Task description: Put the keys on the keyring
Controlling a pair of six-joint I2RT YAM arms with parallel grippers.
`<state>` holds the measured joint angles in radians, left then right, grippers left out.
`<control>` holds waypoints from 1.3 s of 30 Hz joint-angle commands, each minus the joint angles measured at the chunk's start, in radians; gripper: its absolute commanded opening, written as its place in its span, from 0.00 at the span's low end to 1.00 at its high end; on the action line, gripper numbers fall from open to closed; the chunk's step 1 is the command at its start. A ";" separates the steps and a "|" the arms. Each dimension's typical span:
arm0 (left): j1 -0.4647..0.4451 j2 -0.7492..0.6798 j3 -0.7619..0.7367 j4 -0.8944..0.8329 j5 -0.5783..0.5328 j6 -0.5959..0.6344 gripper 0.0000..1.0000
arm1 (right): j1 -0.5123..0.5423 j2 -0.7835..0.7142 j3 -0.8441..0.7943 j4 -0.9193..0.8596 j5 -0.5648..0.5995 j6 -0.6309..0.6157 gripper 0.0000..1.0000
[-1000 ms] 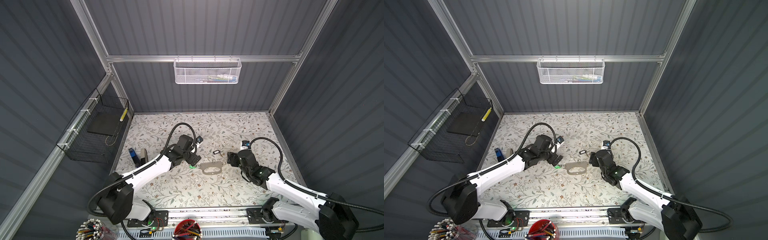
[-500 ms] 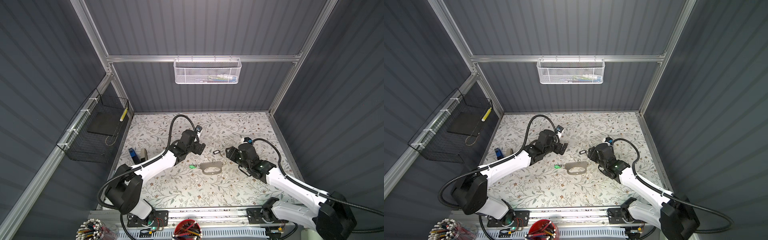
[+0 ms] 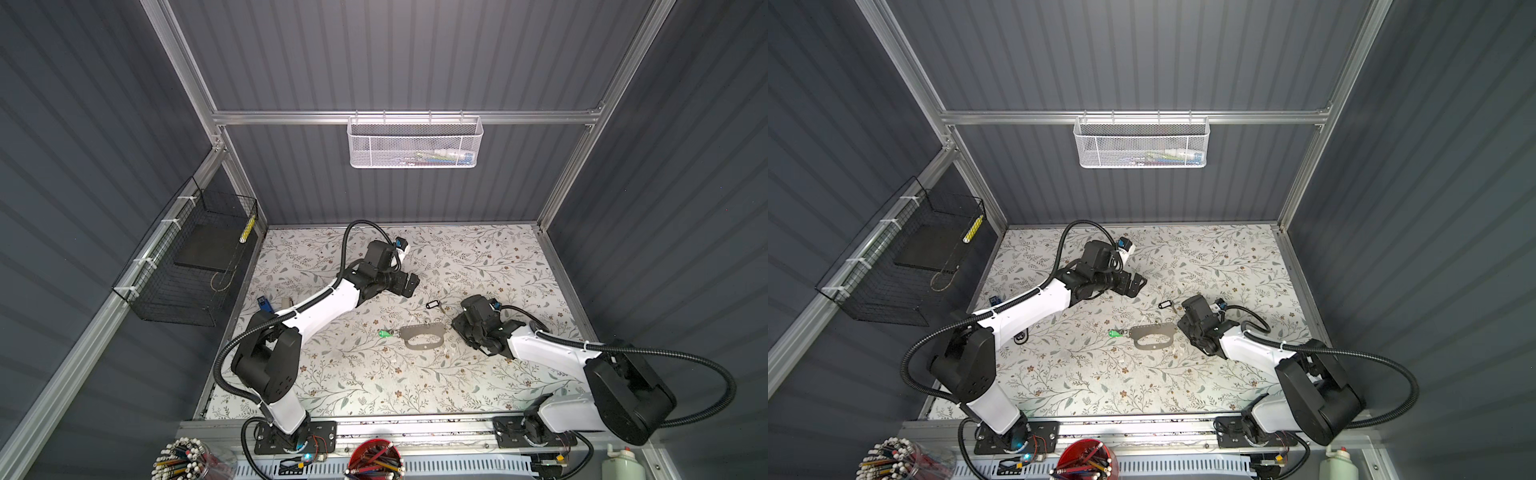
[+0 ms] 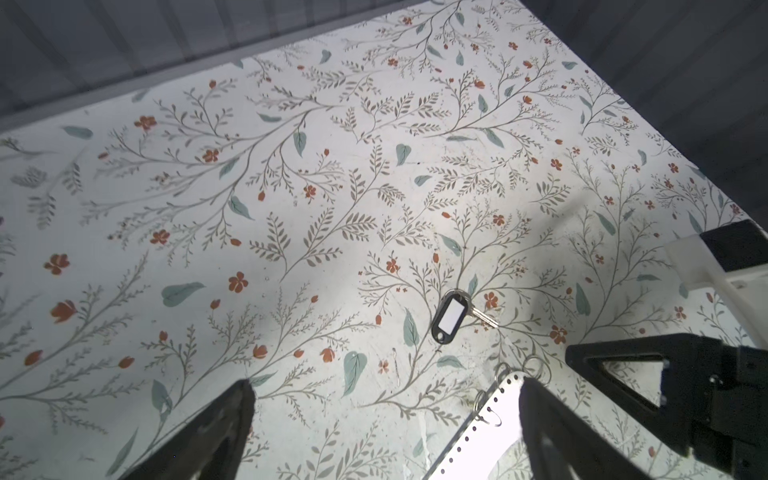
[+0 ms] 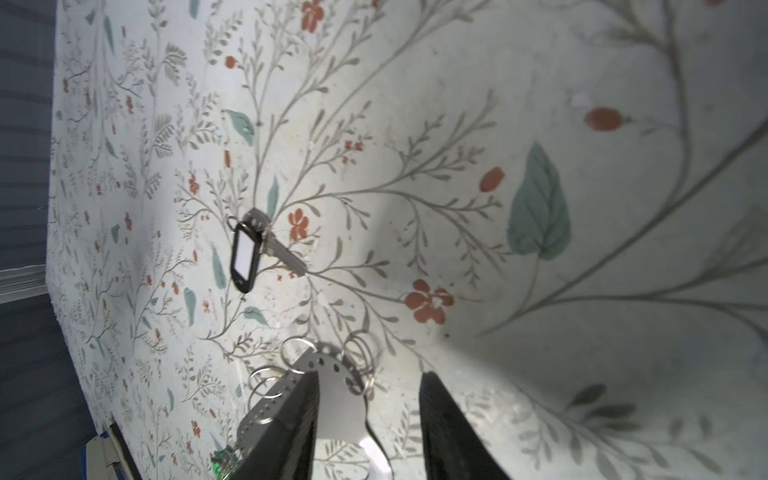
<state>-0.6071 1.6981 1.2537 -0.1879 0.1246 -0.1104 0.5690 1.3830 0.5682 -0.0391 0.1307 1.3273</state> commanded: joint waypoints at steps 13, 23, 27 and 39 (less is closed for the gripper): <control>0.023 -0.015 -0.045 -0.010 0.068 -0.063 1.00 | -0.011 0.105 0.031 0.056 -0.040 0.066 0.33; 0.023 -0.017 -0.048 -0.012 0.066 -0.065 1.00 | -0.011 0.125 0.037 0.061 -0.050 0.067 0.29; 0.023 -0.011 -0.045 -0.012 0.069 -0.066 1.00 | -0.011 0.133 0.036 0.068 -0.053 0.067 0.27; 0.023 -0.009 -0.045 -0.013 0.081 -0.069 1.00 | -0.013 0.158 0.044 0.077 -0.066 0.070 0.19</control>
<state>-0.5816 1.6985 1.2152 -0.1883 0.1852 -0.1692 0.5587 1.5249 0.6022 0.0666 0.0669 1.3880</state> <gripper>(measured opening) 0.997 0.192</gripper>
